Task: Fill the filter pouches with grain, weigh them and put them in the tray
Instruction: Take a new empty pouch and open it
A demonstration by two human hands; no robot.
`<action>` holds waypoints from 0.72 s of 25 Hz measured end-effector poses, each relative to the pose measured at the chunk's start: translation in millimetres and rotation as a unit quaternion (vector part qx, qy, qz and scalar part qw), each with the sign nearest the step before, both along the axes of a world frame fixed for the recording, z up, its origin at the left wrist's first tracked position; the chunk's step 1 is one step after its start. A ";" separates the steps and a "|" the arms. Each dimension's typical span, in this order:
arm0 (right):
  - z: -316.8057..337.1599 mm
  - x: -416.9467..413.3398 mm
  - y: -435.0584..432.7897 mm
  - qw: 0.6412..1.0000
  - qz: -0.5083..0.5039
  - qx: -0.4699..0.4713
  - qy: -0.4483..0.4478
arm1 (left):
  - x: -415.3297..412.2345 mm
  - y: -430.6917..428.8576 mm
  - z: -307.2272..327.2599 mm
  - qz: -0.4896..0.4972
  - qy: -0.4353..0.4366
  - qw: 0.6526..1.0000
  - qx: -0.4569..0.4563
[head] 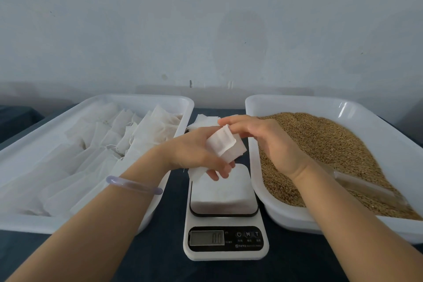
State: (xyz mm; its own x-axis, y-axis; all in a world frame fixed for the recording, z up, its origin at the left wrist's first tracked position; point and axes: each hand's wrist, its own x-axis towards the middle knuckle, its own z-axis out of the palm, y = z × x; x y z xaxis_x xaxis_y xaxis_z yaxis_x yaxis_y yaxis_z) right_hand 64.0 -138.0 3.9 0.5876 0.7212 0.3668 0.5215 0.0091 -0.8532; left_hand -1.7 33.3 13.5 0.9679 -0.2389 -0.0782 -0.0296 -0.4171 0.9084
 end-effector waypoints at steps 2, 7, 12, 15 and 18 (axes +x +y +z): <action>2.0 -2.2 -0.1 0.999 -0.008 0.021 0.033 | -0.9 2.0 -0.4 -0.040 0.024 0.999 -0.004; 4.6 -6.1 -0.8 0.992 -0.046 -0.078 -0.082 | -2.0 5.1 -1.2 -0.101 0.087 0.991 0.014; 4.7 -6.3 -1.9 0.984 -0.063 -0.118 -0.120 | 0.4 7.0 -0.9 -0.056 0.020 0.997 0.045; 3.3 -3.3 -4.4 0.979 -0.079 -0.118 -0.143 | 2.9 5.2 -4.1 -0.052 0.033 0.991 0.120; 3.0 -2.7 -5.6 0.981 -0.080 -0.105 -0.143 | 5.3 5.8 -6.7 -0.062 0.072 0.982 0.162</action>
State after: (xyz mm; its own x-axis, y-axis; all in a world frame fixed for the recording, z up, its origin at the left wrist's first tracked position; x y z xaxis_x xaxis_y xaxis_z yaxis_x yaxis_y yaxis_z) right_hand 61.3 -143.6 6.9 0.5934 0.7058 0.3870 0.7206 -0.2517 -0.6460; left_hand 3.6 39.1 6.7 0.9063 -0.2938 -0.3037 0.0212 -0.6863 0.7270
